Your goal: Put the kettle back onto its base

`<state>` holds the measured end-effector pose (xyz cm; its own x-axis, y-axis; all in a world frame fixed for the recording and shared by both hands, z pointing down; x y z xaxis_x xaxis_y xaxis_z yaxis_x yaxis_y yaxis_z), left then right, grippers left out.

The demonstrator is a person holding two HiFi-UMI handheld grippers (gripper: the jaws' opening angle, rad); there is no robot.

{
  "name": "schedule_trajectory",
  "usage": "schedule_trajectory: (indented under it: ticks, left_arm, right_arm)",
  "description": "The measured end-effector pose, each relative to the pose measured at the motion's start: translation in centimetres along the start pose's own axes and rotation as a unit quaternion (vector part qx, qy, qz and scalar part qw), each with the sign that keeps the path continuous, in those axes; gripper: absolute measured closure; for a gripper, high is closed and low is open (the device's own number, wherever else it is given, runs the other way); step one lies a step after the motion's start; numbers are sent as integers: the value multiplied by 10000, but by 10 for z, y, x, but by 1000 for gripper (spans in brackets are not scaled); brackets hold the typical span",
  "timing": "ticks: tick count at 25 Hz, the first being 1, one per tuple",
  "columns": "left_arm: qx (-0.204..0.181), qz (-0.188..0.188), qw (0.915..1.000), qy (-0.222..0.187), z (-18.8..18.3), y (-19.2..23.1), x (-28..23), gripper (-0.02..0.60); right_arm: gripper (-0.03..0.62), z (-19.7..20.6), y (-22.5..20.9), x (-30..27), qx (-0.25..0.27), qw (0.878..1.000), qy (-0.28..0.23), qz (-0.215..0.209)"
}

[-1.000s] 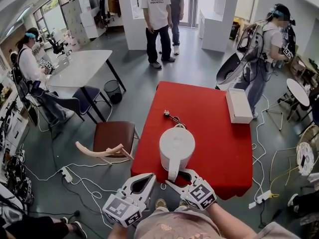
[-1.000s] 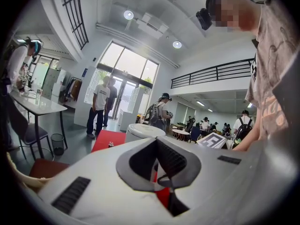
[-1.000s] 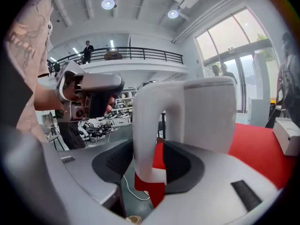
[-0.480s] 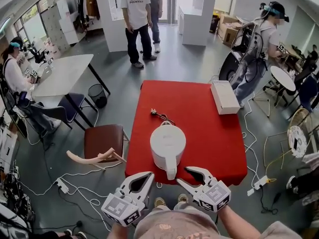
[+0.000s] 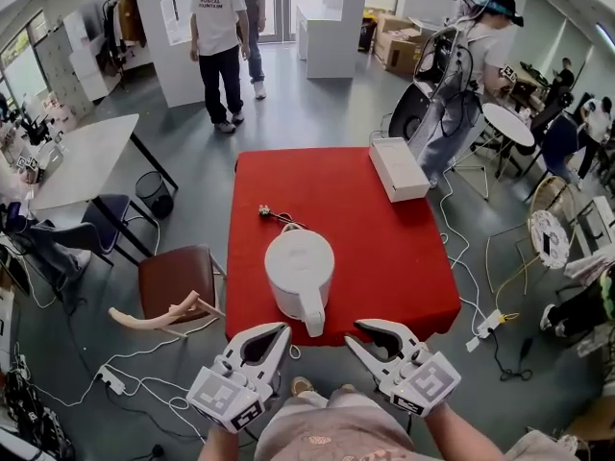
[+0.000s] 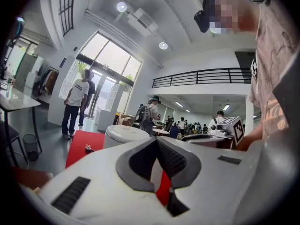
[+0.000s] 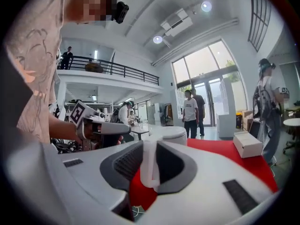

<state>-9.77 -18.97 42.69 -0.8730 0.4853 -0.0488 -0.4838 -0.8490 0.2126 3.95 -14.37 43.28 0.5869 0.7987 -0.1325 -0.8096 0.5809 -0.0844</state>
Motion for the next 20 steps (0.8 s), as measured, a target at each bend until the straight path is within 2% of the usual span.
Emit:
schedule_trajectory:
  ticks: [1, 2, 5, 11, 20]
  left_arm:
    - [1, 5, 10000, -8, 0, -1, 0, 583]
    - [-1, -1, 10000, -18, 0, -3, 0, 583]
    - [-7, -57, 10000, -53, -1, -11, 1, 583]
    - [-95, -280, 9995, -136, 5, -38, 9, 583]
    - [-110, -524, 9983, -238, 19, -111, 29, 583]
  right_arm:
    - [545, -3, 0, 4, 0, 10000, -84, 24]
    - [591, -6, 1, 7, -25, 9999, -154, 7]
    - [591, -7, 5, 15, -135, 9995, -243, -129]
    - [591, 4, 10, 44, -21, 9996, -237, -164]
    - [591, 16, 39, 113, -210, 9987, -286, -357]
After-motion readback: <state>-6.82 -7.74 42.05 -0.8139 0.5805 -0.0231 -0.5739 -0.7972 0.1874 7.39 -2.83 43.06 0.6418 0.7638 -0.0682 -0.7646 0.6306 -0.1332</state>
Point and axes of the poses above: the fingertips, and each gripper's own axes: x backward along the fingers, y to its left, z out of its underside, the point moved 3 cm from there along x, backward along the fingers, and after that the axes turned 2 degrees about -y, right-handed, at the moved point
